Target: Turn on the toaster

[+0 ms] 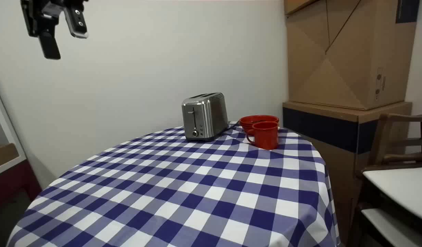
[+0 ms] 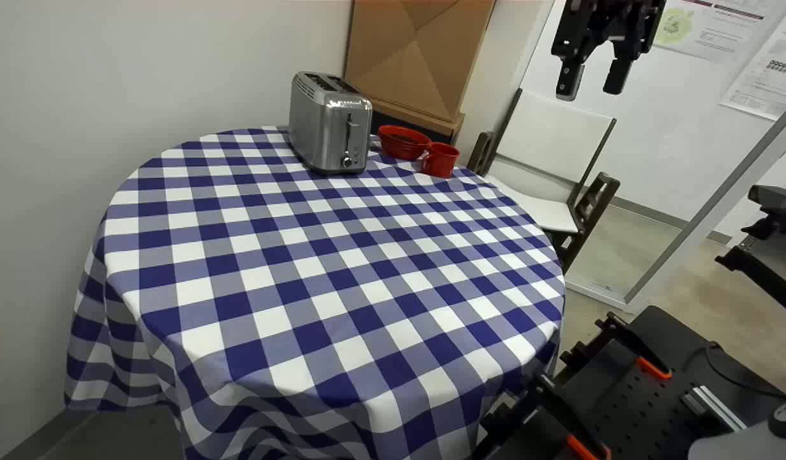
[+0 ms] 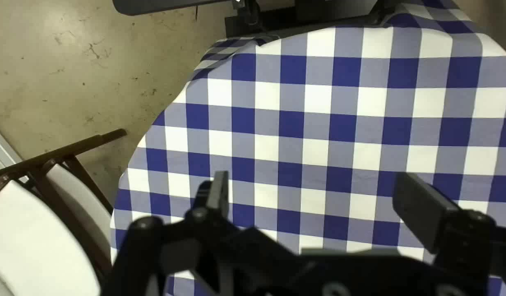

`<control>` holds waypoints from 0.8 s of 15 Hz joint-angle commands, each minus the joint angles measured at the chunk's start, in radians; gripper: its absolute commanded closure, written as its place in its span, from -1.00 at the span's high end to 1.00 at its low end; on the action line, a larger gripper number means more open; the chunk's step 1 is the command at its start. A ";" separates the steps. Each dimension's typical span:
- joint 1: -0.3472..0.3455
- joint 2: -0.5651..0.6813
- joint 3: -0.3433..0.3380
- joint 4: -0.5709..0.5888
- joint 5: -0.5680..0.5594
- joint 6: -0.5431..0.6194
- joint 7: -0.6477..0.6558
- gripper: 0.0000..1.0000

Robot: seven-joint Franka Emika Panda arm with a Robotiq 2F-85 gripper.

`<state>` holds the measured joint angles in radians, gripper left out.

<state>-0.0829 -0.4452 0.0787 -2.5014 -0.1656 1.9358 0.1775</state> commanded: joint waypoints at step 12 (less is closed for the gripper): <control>0.008 0.331 -0.008 0.322 -0.078 0.254 0.044 1.00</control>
<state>-0.0800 -0.2700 0.0757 -2.3220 -0.2008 2.1212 0.1903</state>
